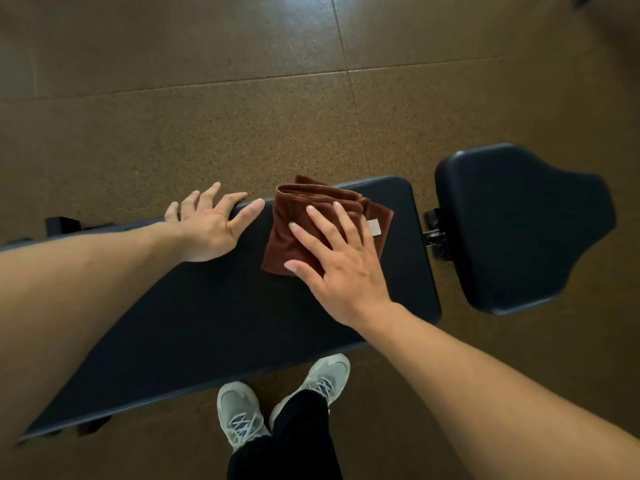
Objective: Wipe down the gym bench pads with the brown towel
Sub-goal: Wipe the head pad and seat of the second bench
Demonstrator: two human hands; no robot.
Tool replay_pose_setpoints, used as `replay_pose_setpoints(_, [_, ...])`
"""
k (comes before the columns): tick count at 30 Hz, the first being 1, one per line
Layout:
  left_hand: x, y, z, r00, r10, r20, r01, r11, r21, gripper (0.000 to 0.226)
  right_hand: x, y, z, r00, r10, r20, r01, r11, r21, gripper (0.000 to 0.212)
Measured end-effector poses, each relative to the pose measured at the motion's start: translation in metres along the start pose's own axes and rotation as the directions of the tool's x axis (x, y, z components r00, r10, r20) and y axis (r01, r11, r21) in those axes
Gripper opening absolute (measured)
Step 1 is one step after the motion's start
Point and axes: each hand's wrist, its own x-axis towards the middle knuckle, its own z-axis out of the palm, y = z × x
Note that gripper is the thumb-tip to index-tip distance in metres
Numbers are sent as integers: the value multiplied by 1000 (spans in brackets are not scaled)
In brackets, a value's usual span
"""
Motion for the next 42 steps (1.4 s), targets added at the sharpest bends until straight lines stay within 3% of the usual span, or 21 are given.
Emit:
replay_pose_setpoints(5, [-5, -3, 2, 999, 31, -31, -33, 997, -67, 106, -47, -24, 12, 986, 44, -162, -16, 985, 170, 37])
replay_pose_setpoints(8, [-20, -7, 10, 976, 85, -201, -110, 987, -115, 105, -72, -37, 15, 972, 72, -224, 5, 946, 326, 44])
replay_pose_setpoints(10, [-42, -4, 25, 892, 230, -388, -289, 952, -99, 86, -80, -43, 10, 947, 231, -224, -105, 881, 462, 59])
replay_pose_setpoints(12, [-65, 8, 42, 812, 317, -491, -416, 903, -104, 63, -78, -42, 2, 869, 480, -118, -327, 738, 590, 74])
replay_pose_setpoints(14, [-77, 26, 56, 836, 278, -474, -412, 888, -206, 61, -70, -36, -6, 783, 622, 11, -486, 600, 636, 82])
replay_pose_setpoints(17, [-80, 49, 57, 935, 30, -353, -239, 789, -566, 72, -59, -23, -19, 760, 643, 100, -527, 519, 673, 82])
replay_pose_setpoints(19, [-81, 55, 51, 934, -36, -357, -225, 715, -661, 54, -54, -16, -27, 760, 632, 151, -537, 481, 693, 81])
replay_pose_setpoints(22, [-96, 56, 48, 925, 85, -370, -324, 685, -653, 18, -53, -7, -34, 796, 571, 200, -540, 521, 661, 99])
replay_pose_setpoints(25, [-116, 47, 47, 931, 345, -122, -323, 618, -717, 15, -55, -5, -39, 861, 445, 247, -501, 653, 568, 115])
replay_pose_setpoints(27, [-120, 36, 47, 884, 462, 62, -323, 703, -634, 17, -61, -5, -38, 900, 347, 263, -435, 754, 493, 98])
replay_pose_setpoints(29, [-121, 27, 45, 881, 453, 135, -318, 779, -540, 26, -69, -8, -40, 917, 248, 311, -358, 856, 373, 67])
replay_pose_setpoints(31, [-120, 19, 43, 893, 421, 159, -286, 804, -521, 34, -75, -10, -46, 856, 137, 499, -314, 904, 291, 59])
replay_pose_setpoints(33, [-120, 12, 39, 874, 442, 203, -312, 830, -463, 32, -73, -13, -63, 764, 68, 641, -346, 882, 319, 65])
replay_pose_setpoints(34, [-119, 7, 39, 864, 455, 218, -339, 844, -416, 28, -69, -15, -70, 798, 94, 595, -389, 835, 389, 66])
replay_pose_setpoints(36, [-118, -5, 40, 857, 467, 218, -392, 865, -313, 28, -57, -18, -70, 888, 341, 308, -455, 748, 484, 64])
replay_pose_setpoints(38, [-117, -16, 43, 855, 485, 182, -462, 873, -157, 35, -44, -23, -60, 853, 506, 129, -520, 794, 315, 71])
replay_pose_setpoints(40, [-117, -25, 45, 850, 500, 169, -509, 861, 14, 48, -35, -32, -48, 834, 523, 177, -543, 834, 94, 68])
replay_pose_setpoints(42, [-118, -31, 44, 844, 509, 167, -532, 836, 139, 75, -31, -38, -44, 806, 541, 239, -566, 823, 44, 44])
